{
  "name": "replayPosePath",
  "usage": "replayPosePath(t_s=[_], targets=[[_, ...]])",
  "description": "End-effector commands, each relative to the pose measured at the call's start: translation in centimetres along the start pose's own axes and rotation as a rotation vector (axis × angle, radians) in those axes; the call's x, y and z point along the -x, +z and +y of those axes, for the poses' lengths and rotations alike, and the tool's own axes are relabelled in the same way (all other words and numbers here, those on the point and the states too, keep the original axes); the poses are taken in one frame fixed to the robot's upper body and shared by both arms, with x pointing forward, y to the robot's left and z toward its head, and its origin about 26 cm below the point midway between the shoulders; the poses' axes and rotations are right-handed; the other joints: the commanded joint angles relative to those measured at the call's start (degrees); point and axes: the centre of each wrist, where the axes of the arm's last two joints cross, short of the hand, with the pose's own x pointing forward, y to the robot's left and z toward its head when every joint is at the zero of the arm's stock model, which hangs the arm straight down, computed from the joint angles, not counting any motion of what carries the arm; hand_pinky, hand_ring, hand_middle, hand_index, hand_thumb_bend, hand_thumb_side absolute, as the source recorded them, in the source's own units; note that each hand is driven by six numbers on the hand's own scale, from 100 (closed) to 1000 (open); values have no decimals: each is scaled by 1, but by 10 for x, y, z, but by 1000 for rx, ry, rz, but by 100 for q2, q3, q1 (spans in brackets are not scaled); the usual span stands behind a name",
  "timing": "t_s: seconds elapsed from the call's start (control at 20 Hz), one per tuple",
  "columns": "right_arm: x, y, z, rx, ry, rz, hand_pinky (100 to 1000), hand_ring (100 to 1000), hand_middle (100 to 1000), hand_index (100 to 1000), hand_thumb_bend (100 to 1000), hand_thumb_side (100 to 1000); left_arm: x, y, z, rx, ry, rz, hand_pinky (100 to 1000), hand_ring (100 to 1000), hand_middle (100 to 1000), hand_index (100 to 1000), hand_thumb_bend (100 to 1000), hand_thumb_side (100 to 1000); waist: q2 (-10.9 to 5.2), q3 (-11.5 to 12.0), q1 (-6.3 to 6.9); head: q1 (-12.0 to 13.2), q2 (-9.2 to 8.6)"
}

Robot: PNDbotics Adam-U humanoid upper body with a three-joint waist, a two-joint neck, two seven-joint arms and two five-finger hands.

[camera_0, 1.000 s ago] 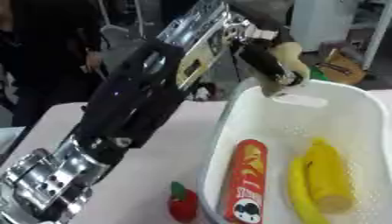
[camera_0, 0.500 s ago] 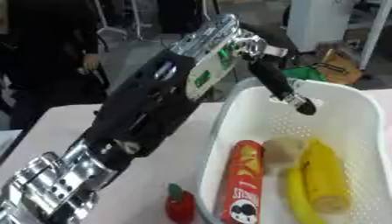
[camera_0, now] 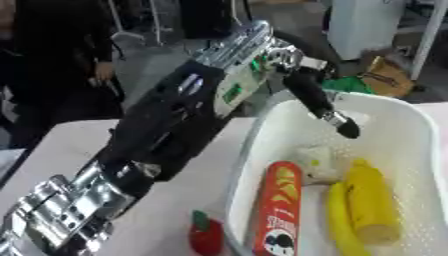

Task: Pick up objects on the table and place them in the box.

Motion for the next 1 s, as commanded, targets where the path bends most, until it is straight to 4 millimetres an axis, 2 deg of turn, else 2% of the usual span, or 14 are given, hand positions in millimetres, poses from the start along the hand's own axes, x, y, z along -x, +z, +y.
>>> replayPosePath(t_s=[0.05, 0.1, 0.2, 0.25, 0.3, 0.35, 0.45, 0.5, 0.6, 0.85, 1.0], targets=[[-4, -9, -3, 12, -11, -38, 682, 564, 439, 627, 100, 597, -1, 20, 23, -86, 2, 1, 715, 848, 839, 1000, 696, 893, -77, 7, -57, -1, -33], [-3, -9, -3, 12, -10, -37, 682, 564, 439, 626, 100, 596, -1, 32, 33, -142, 17, 0, 617, 731, 735, 934, 494, 997, -78, 26, -73, -3, -7], [-3, -9, -4, 17, -7, -36, 682, 564, 439, 626, 100, 596, 2, 78, 56, -361, 67, 9, 595, 696, 699, 901, 407, 1000, -73, 79, -92, -8, 40], [-3, -9, -4, 19, -6, -37, 682, 564, 439, 626, 100, 596, 1, 92, 60, -430, 83, 9, 595, 696, 699, 901, 407, 1000, -70, 91, -95, -9, 49], [-3, -9, -4, 21, -5, -35, 681, 564, 439, 626, 100, 596, 2, 108, 64, -518, 100, 17, 509, 596, 600, 808, 378, 985, -66, 114, -109, -18, 62], [-2, -9, -4, 23, -3, -35, 681, 564, 439, 626, 100, 596, 5, 128, 66, -659, 120, 29, 509, 596, 600, 808, 378, 985, -56, 143, -123, -31, 72], [-2, -9, -5, 31, 2, -34, 681, 563, 439, 626, 100, 595, 8, 151, 60, -906, 146, 46, 485, 569, 572, 766, 372, 971, -37, 188, -150, -58, 83], [-2, -9, -5, 35, 4, -34, 680, 563, 439, 626, 100, 595, 9, 158, 55, -1011, 154, 46, 489, 572, 575, 761, 363, 970, -27, 204, -162, -69, 86], [-1, -9, -5, 43, 7, -35, 679, 562, 439, 625, 100, 594, 12, 168, 43, -1157, 167, 27, 534, 642, 664, 782, 347, 976, -8, 231, -188, -84, 93], [0, -8, -7, 65, 14, -32, 679, 562, 439, 625, 100, 595, 21, 198, 10, -1447, 168, 30, 547, 645, 664, 783, 341, 951, 46, 307, -275, -145, 71], [0, -8, -7, 72, 11, -30, 679, 562, 439, 625, 100, 596, 20, 206, -4, -1531, 180, 11, 558, 650, 669, 761, 324, 943, 61, 329, -293, -154, 58]])
